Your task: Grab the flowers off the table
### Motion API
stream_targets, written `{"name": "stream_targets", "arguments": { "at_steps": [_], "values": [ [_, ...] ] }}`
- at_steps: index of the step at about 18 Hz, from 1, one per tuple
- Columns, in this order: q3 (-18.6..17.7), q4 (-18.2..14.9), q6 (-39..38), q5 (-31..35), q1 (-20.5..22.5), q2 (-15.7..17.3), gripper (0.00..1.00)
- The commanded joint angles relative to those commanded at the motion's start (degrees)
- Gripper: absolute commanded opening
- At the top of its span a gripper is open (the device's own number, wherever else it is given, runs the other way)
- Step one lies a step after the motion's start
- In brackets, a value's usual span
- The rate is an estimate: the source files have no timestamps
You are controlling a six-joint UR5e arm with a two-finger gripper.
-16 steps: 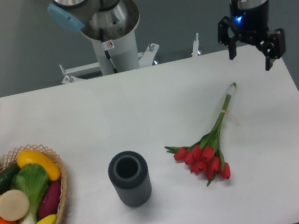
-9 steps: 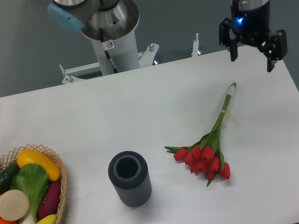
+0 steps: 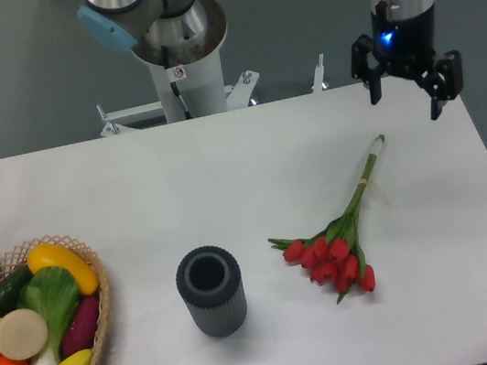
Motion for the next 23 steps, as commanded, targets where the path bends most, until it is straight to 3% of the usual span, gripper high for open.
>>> {"name": "stream_targets", "arguments": {
  "at_steps": [5, 8, 12, 19, 23],
  "values": [
    [-1.5, 0.2, -1.5, -0.1, -0.4, -1.5, 1.0],
    [-1.4, 0.4, -2.2, 0.3, -0.4, -4.7, 1.0],
    [-1.6, 3.7, -7.0, 0.2, -0.4, -7.6, 1.0],
    [-0.9, 4.1, -9.5, 0.3, -3.2, -13.9, 1.0],
    [-2.2, 5.1, -9.0, 0.3, -3.7, -15.1, 1.0]
  ]
}}
